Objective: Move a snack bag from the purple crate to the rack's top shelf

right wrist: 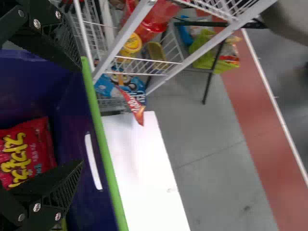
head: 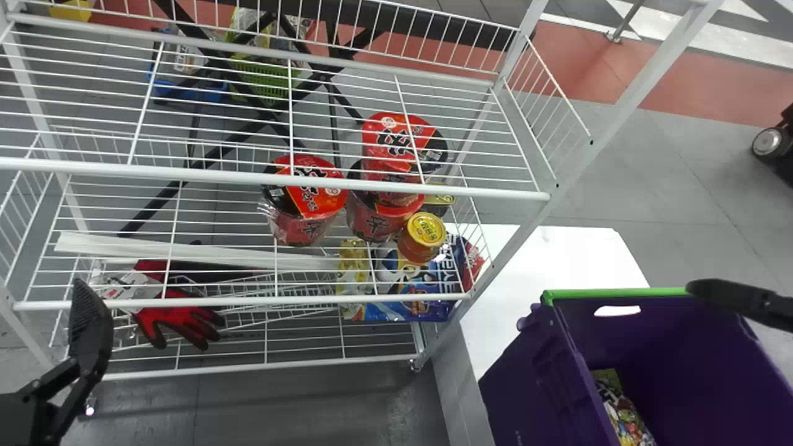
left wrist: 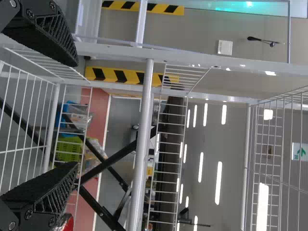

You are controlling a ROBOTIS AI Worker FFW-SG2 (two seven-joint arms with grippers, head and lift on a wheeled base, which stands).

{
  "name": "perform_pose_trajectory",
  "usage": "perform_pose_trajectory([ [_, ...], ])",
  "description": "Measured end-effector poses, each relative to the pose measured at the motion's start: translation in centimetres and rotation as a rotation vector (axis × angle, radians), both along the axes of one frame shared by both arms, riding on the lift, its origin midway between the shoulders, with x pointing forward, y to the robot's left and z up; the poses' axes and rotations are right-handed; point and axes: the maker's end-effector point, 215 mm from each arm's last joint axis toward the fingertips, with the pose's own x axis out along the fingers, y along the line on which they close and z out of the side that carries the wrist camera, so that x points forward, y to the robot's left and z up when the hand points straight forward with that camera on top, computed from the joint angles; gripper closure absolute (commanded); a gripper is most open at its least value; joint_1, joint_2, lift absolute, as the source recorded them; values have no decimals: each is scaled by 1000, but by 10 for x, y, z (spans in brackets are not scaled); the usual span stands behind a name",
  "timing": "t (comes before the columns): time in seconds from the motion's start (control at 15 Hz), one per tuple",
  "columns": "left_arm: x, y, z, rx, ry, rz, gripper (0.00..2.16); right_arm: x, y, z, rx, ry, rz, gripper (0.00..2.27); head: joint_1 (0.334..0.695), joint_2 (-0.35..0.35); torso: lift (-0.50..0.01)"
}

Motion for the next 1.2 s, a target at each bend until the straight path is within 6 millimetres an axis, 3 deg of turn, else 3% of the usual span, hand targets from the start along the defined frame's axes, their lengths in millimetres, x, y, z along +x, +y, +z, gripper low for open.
perform_pose_trajectory([
  [0.33, 0, 5, -10, 3, 10, 14, 76, -39, 21, -85, 26, 243, 45, 157, 695, -350, -462],
  [0.6, 2, 8, -14, -4, 5, 18, 76, -75, 15, -143, 69, 397, 9, 164, 695, -350, -462],
  [1.2, 4, 12, -10, -11, -5, 24, 76, -73, -35, -222, -151, 478, 256, 167, 695, -350, -462],
])
